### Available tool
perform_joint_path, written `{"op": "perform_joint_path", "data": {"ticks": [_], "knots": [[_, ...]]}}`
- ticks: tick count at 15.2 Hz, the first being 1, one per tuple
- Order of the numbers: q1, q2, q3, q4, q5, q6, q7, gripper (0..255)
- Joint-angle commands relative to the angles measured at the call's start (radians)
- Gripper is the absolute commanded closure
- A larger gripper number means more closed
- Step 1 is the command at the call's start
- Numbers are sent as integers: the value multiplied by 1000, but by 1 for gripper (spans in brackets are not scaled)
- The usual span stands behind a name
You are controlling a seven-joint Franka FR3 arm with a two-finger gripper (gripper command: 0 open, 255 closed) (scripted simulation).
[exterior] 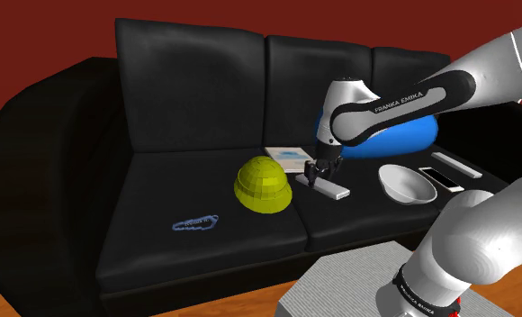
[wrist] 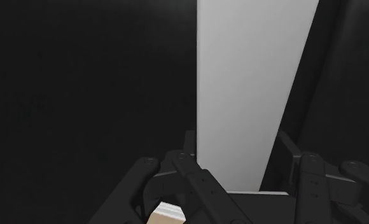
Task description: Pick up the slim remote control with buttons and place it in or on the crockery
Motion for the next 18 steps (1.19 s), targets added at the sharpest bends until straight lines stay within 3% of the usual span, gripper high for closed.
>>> {"op": "perform_joint_path", "data": {"ticks": [1, 18], "knots": [[0, -20, 1, 18, 1, -37, -1, 255], [2, -118, 11, 183, 9, -300, -7, 255]]}}
